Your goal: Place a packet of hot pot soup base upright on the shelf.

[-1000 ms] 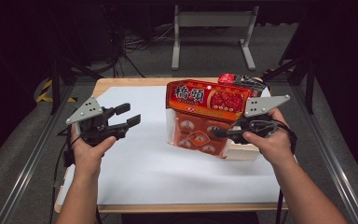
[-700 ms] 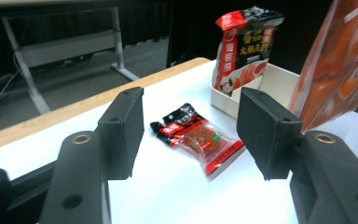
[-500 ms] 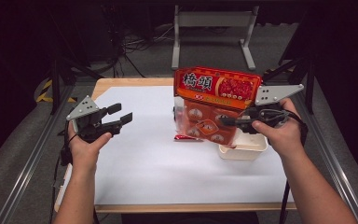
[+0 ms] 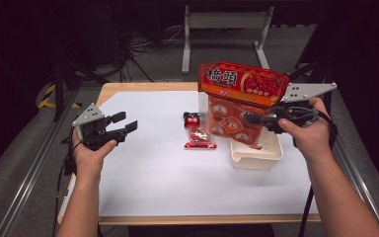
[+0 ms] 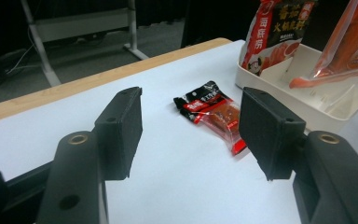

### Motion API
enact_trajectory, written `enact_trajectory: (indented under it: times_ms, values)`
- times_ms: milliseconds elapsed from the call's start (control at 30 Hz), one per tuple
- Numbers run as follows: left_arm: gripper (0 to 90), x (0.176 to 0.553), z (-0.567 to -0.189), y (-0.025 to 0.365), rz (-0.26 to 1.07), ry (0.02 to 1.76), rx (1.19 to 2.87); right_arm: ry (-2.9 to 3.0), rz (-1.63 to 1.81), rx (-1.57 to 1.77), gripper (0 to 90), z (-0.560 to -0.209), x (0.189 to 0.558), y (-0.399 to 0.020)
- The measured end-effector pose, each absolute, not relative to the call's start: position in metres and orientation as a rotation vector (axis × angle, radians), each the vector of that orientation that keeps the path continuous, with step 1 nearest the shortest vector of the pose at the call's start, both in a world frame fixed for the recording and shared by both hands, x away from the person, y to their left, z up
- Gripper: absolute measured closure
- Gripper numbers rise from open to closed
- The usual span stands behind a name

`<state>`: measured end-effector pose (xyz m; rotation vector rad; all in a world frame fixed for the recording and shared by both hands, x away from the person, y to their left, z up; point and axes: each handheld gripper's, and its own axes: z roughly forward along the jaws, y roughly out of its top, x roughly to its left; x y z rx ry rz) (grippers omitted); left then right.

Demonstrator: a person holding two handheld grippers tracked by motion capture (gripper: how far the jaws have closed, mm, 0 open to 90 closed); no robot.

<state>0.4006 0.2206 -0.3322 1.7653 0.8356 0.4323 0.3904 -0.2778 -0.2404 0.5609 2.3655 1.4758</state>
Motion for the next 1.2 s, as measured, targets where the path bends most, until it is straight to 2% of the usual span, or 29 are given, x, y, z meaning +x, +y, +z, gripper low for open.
enact_trajectory:
  times_ms: [1200]
  values:
    - [41.2,0.404,-0.340,0.229,0.434,0.881,1.732,2.224,1.454,0.676,70.4,-0.252,0.410,-0.333]
